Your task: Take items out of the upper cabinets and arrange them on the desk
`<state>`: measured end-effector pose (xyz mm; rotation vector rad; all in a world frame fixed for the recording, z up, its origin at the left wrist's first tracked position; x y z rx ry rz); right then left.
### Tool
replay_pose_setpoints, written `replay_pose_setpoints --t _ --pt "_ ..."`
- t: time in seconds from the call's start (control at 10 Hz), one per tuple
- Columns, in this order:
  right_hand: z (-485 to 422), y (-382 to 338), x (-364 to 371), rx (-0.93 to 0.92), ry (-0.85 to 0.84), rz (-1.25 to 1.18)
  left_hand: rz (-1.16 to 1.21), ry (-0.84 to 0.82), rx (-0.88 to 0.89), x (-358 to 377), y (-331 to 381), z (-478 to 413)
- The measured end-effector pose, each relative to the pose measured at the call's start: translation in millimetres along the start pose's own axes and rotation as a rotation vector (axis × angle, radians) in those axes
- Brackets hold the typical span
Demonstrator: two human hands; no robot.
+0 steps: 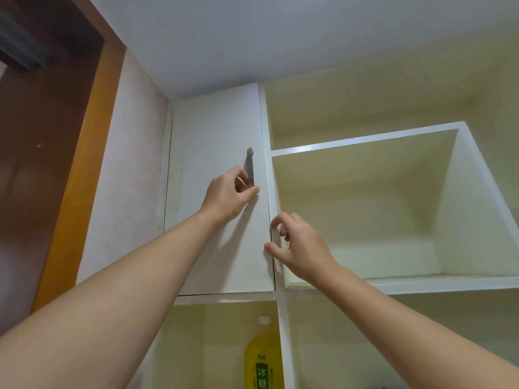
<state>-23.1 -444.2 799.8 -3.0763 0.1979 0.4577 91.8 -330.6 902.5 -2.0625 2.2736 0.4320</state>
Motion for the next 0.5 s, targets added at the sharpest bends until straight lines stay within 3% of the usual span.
replay_pose_setpoints --t 0.3,0.5 --pt "-0.1 -1.3 -3.9 0.103 -0.037 0.026 -0.008 0.016 -0.136 -9.1 -6.2 29.1" --pt "10.1 -28.1 -12.0 0.06 -0.103 0.219 -0.151 -0.068 -0.035 -15.3 -21.4 91.2"
Point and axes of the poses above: each hand's wrist, its own z-axis away from the middle knuckle, its own x-axis out of the palm, y = z × x, the point moved 9 cm from there along -z, towards the middle knuckle, and after that the axes turned 1 degree about -x, right-handed, at the moved point
